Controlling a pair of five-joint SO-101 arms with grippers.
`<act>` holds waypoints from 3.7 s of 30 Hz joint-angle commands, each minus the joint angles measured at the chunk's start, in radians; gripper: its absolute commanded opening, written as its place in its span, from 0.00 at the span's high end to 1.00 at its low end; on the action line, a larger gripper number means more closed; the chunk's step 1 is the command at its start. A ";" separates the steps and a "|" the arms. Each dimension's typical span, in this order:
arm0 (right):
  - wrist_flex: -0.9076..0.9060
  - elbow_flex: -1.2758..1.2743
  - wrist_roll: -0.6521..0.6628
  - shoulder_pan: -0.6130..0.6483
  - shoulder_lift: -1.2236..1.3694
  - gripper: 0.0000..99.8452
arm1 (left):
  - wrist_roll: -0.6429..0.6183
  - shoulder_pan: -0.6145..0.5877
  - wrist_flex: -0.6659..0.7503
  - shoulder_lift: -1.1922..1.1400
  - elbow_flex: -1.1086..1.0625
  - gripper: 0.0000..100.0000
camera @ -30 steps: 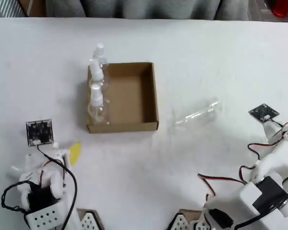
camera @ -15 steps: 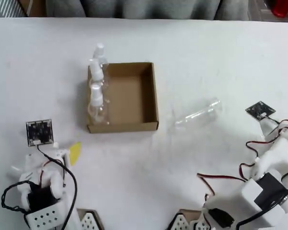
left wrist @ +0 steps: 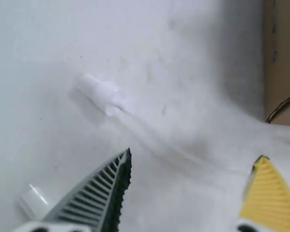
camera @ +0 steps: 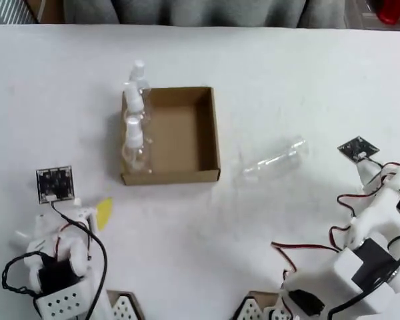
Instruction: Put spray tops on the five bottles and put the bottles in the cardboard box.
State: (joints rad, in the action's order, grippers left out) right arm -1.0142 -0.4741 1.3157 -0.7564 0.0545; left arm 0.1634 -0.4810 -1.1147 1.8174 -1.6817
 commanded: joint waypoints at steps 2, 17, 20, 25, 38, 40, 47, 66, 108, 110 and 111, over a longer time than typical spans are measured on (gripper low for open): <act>0.012 0.051 -0.008 0.015 -0.001 0.87 | 0.011 0.012 0.025 0.012 0.002 0.64; -0.306 0.333 -0.261 -0.001 -0.010 0.98 | 0.011 0.012 0.029 0.012 0.002 0.64; -0.444 0.405 -0.310 0.018 -0.010 0.98 | 0.011 0.013 0.029 0.012 0.002 0.64; -0.558 0.407 -0.321 0.058 -0.010 0.98 | 0.011 0.013 0.026 0.012 0.008 0.64; -0.621 0.413 -0.321 0.084 -0.010 0.98 | 0.077 -0.137 -0.069 -0.130 0.290 0.64; -0.619 0.413 -0.321 0.087 -0.010 0.98 | 0.083 -0.139 -0.077 -0.259 0.394 0.64; -0.613 0.408 -0.321 0.091 -0.008 0.98 | 0.078 -0.205 -0.132 -0.731 0.690 0.64; -0.591 0.407 -0.319 0.124 -0.001 0.98 | -0.020 -0.524 -0.109 -1.320 0.864 0.64; -0.576 0.393 -0.310 0.101 -0.001 0.98 | -0.221 -0.544 0.190 -1.626 0.753 0.94; -0.576 0.394 -0.310 0.093 -0.008 0.98 | -0.221 -0.535 0.195 -1.626 0.752 0.94; -0.581 0.399 -0.310 0.091 -0.010 0.98 | -0.221 -0.529 0.195 -1.626 0.753 0.94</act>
State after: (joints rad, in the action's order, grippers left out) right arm -1.5988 -0.1151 1.0058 -0.6475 0.0621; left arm -0.0545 -1.0395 -0.9459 0.1910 -0.9268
